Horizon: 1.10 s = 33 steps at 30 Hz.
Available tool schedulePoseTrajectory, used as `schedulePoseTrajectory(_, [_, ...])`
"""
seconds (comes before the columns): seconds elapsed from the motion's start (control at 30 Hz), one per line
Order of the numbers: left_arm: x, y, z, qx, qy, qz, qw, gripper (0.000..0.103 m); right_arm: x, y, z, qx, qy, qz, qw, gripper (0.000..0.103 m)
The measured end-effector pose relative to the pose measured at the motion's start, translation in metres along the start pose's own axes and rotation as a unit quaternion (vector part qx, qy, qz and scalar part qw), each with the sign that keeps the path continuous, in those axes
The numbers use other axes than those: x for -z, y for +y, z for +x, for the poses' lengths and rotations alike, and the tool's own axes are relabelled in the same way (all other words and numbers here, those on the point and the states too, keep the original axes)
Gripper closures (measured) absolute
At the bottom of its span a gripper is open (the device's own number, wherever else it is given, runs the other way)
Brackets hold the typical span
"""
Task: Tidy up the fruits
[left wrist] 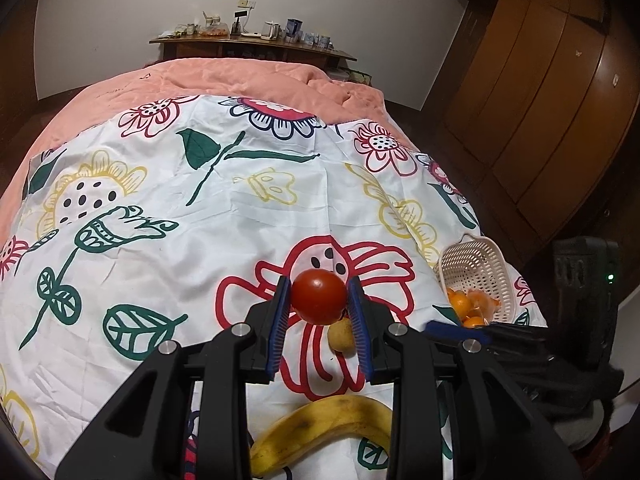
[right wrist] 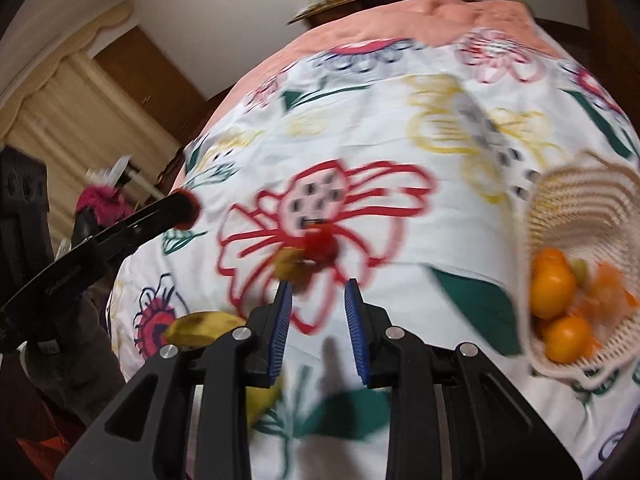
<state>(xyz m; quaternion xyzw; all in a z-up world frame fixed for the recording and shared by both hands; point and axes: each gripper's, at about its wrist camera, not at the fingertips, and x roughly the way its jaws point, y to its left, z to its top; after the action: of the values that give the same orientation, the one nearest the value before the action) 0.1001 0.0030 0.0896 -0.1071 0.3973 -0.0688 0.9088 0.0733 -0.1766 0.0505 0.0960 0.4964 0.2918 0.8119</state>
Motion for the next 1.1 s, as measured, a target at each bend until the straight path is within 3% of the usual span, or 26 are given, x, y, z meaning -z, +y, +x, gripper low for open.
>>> schedulePoseTrajectory(0.23, [0.004,0.012,-0.006,0.009,-0.007,-0.01,0.9999,0.073,-0.009,0.029,0.043,0.021,0.047,-0.04,0.998,0.074])
schedulePoseTrajectory(0.53, [0.006,0.023,-0.008,0.017,-0.012,-0.019,0.9996,0.073,-0.014,0.04,0.064,0.064,0.07,-0.06,0.994,0.074])
schedulePoseTrajectory(0.67, [0.007,0.024,-0.009,0.016,-0.012,-0.02,0.9996,0.073,-0.019,0.045,0.069,0.068,0.071,-0.069,0.993,0.061])
schedulePoseTrajectory(0.8, [0.007,0.024,-0.009,0.015,-0.014,-0.022,0.9996,0.073,-0.023,0.049,0.076,0.077,0.07,-0.076,0.992,0.059])
schedulePoseTrajectory(0.87, [0.007,0.025,-0.009,0.014,-0.014,-0.023,0.9995,0.073,-0.024,0.05,0.078,0.084,0.07,-0.08,0.991,0.063])
schedulePoseTrajectory(0.93, [0.007,0.026,-0.008,0.014,-0.014,-0.025,0.9995,0.073,-0.022,0.052,0.076,0.094,0.066,-0.091,0.989,0.075])
schedulePoseTrajectory(1.1, [0.008,0.028,-0.01,0.011,-0.012,-0.028,0.9995,0.073,-0.013,0.061,0.06,0.093,0.041,-0.12,0.988,0.077])
